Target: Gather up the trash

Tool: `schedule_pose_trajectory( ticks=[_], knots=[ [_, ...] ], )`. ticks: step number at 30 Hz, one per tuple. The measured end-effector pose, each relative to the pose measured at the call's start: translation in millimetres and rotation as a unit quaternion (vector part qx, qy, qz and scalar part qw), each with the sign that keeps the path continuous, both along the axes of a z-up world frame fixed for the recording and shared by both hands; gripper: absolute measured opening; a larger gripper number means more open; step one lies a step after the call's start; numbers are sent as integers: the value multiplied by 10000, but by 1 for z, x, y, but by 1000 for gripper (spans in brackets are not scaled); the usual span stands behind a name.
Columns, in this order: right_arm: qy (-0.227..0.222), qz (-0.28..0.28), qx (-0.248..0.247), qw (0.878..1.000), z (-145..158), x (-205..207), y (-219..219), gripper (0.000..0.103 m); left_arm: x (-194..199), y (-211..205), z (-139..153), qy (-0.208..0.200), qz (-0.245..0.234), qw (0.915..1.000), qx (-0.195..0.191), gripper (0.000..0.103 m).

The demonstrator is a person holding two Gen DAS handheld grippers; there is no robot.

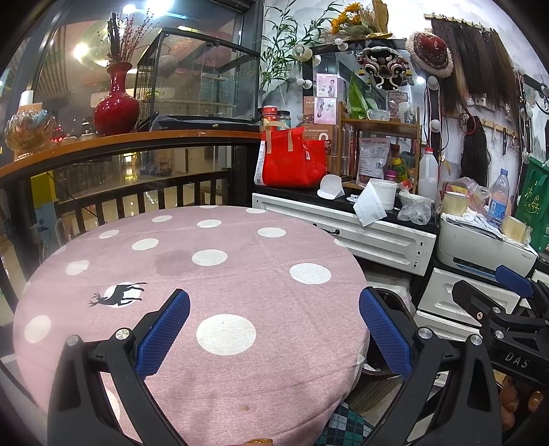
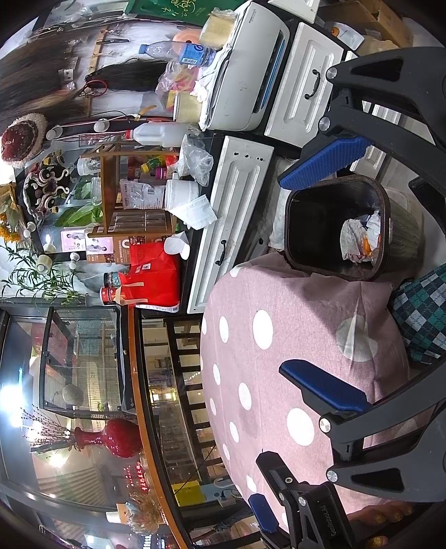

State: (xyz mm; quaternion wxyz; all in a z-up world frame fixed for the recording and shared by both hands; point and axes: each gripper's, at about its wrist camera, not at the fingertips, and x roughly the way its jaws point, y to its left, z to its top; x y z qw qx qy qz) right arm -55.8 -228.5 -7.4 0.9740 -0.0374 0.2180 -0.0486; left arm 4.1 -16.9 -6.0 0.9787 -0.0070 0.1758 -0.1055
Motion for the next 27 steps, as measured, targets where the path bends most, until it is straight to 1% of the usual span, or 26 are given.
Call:
schedule_pose_trajectory(
  ticks=[22, 24, 26, 27],
  knots=[
    [23, -21, 8, 10000, 0, 1, 1, 97, 2, 1, -2, 24, -71, 10000, -49, 97],
    [13, -19, 1, 10000, 0, 1, 1, 97, 0, 1, -2, -21, 46, 10000, -52, 97],
    [13, -18, -7, 10000, -1, 1, 2, 97, -1, 0, -2, -65, 236, 9997, 58, 97],
    [19, -18, -10, 10000, -1, 1, 2, 97, 0, 0, -2, -53, 222, 9997, 48, 97]
  ],
)
